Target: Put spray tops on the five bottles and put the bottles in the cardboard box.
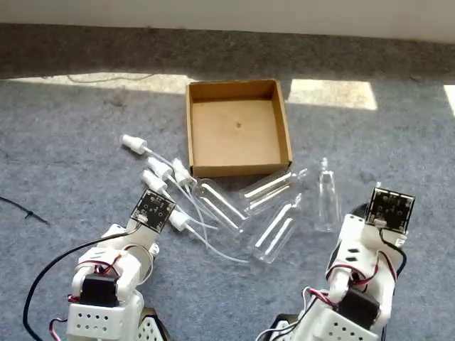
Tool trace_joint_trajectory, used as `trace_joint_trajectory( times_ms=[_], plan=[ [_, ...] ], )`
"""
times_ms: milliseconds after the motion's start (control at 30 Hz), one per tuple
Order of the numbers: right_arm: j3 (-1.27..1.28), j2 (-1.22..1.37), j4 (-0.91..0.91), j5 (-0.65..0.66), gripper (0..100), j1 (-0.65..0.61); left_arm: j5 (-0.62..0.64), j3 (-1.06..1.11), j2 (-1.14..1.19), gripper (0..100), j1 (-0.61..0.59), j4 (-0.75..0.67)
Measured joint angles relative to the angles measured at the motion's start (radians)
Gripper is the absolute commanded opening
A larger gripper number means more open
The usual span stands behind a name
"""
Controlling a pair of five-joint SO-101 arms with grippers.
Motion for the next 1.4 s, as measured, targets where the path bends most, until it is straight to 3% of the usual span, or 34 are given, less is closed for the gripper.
trace_joint_trajectory(
  times_ms=[233,433,667,800,967,1167,1400],
  plan=[
    [-0.293,0.264,0.069,0.018,9.8,-0.017,0.0,0.0,0.0,8,0.0,0.0],
    [-0.66,0.835,0.161,0.029,10.2,0.071,0.0,0.0,0.0,8,0.0,0.0],
    [-1.278,1.573,0.512,0.252,11.1,0.192,0.0,0.0,0.0,8,0.0,0.0],
    [-1.564,1.847,0.626,0.31,18.9,0.195,0.0,0.0,0.0,8,0.0,0.0],
    [-1.676,1.961,0.69,0.324,21.7,0.164,0.0,0.0,0.0,8,0.0,0.0],
    [-1.668,2.01,0.694,0.239,25.5,0.078,0.0,0.0,0.0,8,0.0,0.0],
    [-1.633,2.093,0.644,0.222,26.9,0.075,0.0,0.0,0.0,8,0.0,0.0]
  ],
)
